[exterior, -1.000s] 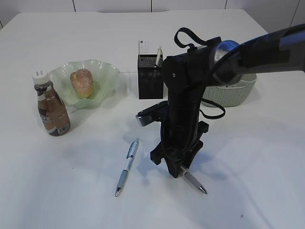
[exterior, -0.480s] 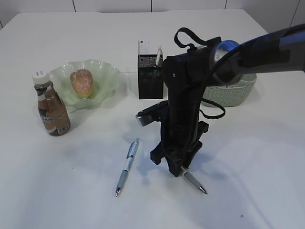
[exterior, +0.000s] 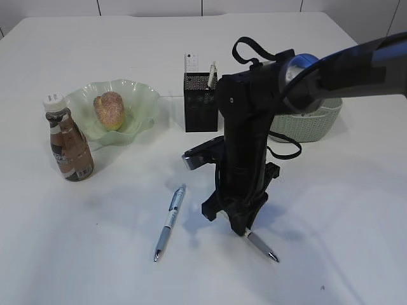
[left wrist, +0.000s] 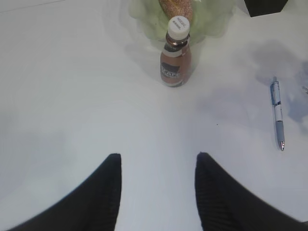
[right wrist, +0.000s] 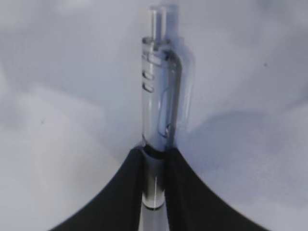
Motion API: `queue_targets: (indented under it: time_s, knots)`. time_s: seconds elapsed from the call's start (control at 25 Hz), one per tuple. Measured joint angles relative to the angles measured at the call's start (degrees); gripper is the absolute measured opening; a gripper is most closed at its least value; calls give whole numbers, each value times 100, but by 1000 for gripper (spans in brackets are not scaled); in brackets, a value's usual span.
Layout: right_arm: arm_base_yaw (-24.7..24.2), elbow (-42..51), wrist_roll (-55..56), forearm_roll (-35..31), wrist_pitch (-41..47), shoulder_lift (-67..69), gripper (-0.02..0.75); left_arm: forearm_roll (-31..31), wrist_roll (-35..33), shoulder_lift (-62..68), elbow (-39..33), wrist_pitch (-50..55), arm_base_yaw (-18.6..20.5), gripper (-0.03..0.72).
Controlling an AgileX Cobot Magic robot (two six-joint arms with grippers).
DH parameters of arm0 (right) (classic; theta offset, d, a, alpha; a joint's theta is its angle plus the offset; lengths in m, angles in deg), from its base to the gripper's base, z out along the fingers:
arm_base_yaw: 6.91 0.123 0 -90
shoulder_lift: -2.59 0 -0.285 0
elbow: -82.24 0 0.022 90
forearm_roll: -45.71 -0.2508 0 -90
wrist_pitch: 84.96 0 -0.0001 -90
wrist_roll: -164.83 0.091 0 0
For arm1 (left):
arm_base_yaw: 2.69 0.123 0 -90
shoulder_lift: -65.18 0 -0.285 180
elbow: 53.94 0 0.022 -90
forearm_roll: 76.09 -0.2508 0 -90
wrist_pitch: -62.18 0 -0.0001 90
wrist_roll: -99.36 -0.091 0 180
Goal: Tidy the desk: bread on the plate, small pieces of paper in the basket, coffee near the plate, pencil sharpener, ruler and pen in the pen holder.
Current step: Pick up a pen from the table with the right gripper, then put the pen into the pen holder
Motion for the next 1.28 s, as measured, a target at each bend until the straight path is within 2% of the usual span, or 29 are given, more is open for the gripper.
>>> queue_targets:
  time_s: [0.68,0.72,1.04,1.28]
  knots:
    - [0,-1270,265,-36,336,43,134,-23,0,0,0,-10,0,349]
    - [0,-1694,288,43,360,67,134,-23,0,0,0,-10,0,349]
    - [0,-2643,430,454,400,67,134,-46,0,0,0,-344,0,349]
    - [-10,-3040,473,794,-235,76,134,-222,0,0,0,-549,0,350]
